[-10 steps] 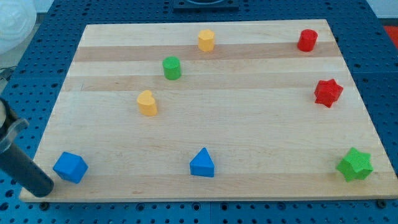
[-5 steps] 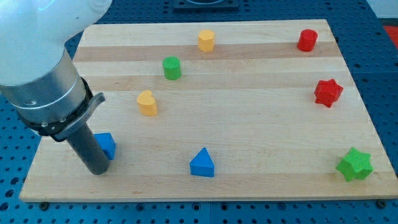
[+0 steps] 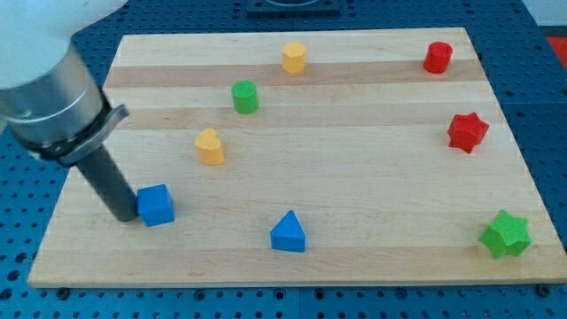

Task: Put the blue cube diagonally to blue triangle

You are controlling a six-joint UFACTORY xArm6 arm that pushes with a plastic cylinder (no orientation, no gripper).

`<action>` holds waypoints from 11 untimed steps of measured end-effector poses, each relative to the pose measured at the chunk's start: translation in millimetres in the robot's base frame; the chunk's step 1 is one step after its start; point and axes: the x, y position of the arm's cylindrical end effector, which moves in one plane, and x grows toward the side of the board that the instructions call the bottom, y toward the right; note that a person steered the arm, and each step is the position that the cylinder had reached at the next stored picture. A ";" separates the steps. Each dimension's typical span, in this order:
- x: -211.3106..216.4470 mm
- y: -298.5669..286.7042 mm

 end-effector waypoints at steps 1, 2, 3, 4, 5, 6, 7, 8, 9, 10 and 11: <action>0.1 0.0; 0.1 7.7; 0.1 52.1; 0.7 72.6; 0.5 72.6; -3.4 80.6; -3.8 81.6; -3.8 83.1; -7.9 98.2; -10.2 98.2; -15.7 98.4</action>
